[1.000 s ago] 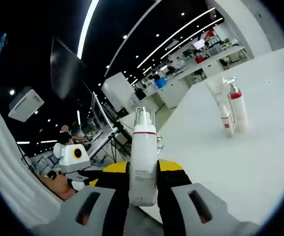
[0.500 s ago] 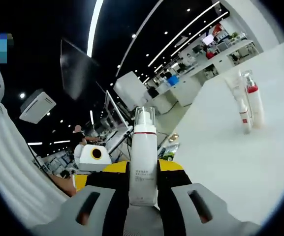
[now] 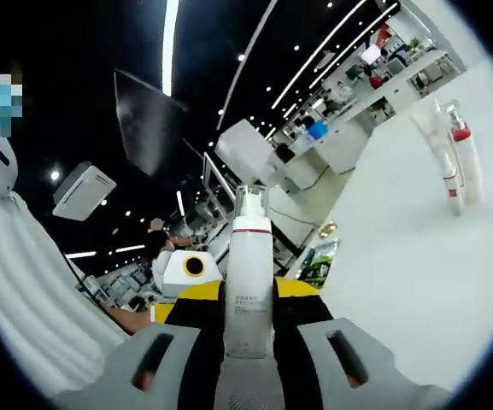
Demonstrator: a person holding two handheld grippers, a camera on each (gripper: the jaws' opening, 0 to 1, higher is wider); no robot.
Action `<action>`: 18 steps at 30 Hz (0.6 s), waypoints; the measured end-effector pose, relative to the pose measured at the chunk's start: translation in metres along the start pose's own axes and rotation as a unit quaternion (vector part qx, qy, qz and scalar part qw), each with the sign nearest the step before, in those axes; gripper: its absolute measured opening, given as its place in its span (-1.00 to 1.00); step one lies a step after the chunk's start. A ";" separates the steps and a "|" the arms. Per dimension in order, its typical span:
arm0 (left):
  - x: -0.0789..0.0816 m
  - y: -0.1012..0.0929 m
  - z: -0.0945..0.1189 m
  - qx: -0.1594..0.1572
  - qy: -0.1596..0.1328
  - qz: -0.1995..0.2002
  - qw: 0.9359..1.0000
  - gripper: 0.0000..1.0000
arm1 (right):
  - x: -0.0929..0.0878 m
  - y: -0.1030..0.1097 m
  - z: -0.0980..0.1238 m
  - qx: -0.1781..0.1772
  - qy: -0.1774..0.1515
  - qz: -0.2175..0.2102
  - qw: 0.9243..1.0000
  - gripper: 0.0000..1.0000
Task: Arrange the skincare products in the storage area until every visible bottle or jar stands upright without overlapping.
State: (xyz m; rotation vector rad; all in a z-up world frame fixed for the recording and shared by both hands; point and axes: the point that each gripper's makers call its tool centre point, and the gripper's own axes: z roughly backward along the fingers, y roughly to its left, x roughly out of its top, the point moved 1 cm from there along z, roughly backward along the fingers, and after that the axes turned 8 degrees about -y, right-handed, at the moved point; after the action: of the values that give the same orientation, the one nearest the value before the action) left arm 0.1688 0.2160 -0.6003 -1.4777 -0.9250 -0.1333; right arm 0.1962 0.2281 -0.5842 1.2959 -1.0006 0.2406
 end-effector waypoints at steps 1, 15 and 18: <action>0.000 -0.003 0.000 -0.008 0.001 0.005 1.000 -0.05 | -0.001 0.002 0.000 0.004 -0.003 -0.012 1.000 -0.62; -0.003 -0.011 0.004 -0.043 0.017 0.024 0.999 -0.54 | 0.004 0.016 0.004 0.048 -0.024 -0.101 0.993 -0.62; -0.002 -0.013 0.007 -0.046 0.024 0.042 0.998 -0.58 | 0.002 0.021 0.003 0.061 -0.018 -0.084 0.994 -0.61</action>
State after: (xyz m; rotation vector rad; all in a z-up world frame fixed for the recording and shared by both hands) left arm 0.1562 0.2195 -0.5930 -1.5898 -0.8269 -0.1511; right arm 0.1820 0.2309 -0.5689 1.4922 -0.9131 0.1512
